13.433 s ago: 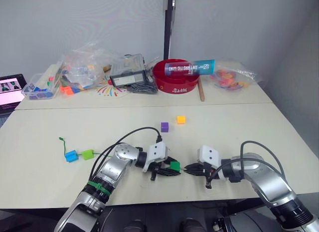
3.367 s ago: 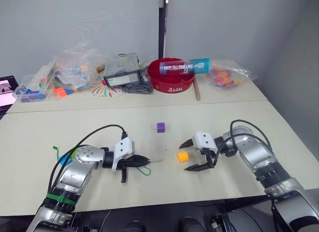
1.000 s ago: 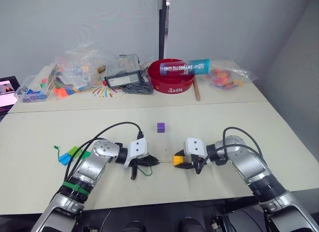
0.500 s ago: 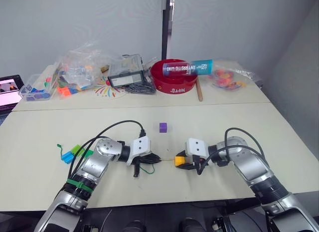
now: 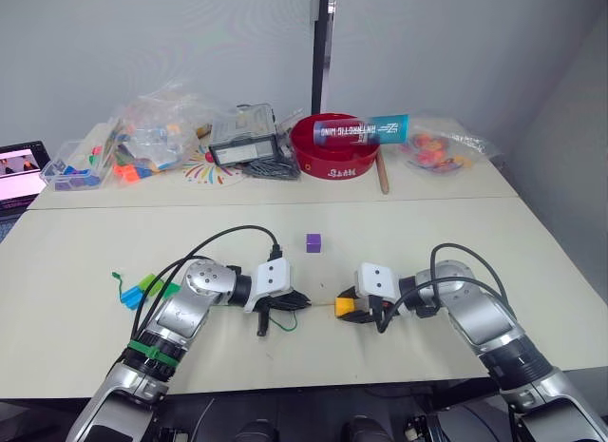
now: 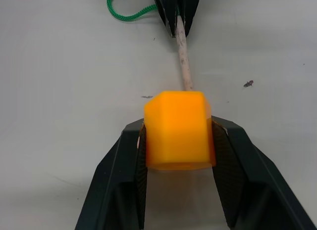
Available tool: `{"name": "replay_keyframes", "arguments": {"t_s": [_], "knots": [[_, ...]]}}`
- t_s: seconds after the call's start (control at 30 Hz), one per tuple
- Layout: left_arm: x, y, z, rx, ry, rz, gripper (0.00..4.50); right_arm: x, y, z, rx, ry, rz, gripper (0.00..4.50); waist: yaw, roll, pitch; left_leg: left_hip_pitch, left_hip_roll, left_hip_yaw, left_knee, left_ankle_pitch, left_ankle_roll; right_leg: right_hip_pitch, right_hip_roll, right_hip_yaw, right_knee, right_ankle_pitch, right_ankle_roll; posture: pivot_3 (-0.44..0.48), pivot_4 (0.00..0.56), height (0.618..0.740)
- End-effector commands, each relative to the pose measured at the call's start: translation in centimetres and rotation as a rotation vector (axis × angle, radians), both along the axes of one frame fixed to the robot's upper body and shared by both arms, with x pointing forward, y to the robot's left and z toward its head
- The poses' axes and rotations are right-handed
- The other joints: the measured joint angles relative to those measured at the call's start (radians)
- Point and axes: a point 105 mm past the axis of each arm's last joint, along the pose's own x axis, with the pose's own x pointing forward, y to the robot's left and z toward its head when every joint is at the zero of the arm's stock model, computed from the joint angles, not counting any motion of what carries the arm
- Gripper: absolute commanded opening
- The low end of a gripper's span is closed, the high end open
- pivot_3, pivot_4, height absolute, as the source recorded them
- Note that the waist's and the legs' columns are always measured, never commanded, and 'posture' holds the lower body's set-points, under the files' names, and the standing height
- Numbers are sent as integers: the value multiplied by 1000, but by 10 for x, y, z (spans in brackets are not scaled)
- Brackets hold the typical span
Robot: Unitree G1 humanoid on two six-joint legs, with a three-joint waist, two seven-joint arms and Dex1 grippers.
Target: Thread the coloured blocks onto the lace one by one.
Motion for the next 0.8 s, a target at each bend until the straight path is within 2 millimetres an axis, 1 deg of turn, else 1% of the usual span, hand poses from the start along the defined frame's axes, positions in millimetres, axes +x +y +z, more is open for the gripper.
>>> {"name": "replay_keyframes", "arguments": {"t_s": [0.03, 0.23, 0.33, 0.57, 0.7, 0.8], "knots": [[-9, -14, 15, -46, -35, -77, 0, -11, 9, -11, -12, 36, 46, 1297, 0, 0, 0, 0, 0, 0, 0, 0, 0, 0, 0, 0, 0, 0, 0, 0, 150, 740], [-21, -15, 15, -55, -8, -112, 0, -9, 8, -12, -22, 34, 37, 1297, -2, 0, 0, 0, 0, 0, 0, 0, 0, 0, 0, 0, 0, 0, 0, 0, 150, 740], [-18, -12, 13, -48, -5, -91, 0, -8, 7, -12, -22, 36, 36, 1297, -2, 0, 0, 0, 0, 0, 0, 0, 0, 0, 0, 0, 0, 0, 0, 0, 150, 740], [-11, -18, 17, -64, -22, -74, 0, -11, 8, -13, -23, 45, 45, 1297, 0, 0, 0, 0, 0, 0, 0, 0, 0, 0, 0, 0, 0, 0, 0, 0, 150, 740], [-11, -11, 13, -49, -15, -64, 0, -14, 5, -13, -24, 53, 47, 1297, 0, 0, 0, 0, 0, 0, 0, 0, 0, 0, 0, 0, 0, 0, 0, 0, 150, 740], [-11, -10, 14, -50, -15, -64, 0, -15, 0, -14, -29, 60, 39, 1297, 1, 0, 0, 0, 0, 0, 0, 0, 0, 0, 0, 0, 0, 0, 0, 0, 150, 740]]}}
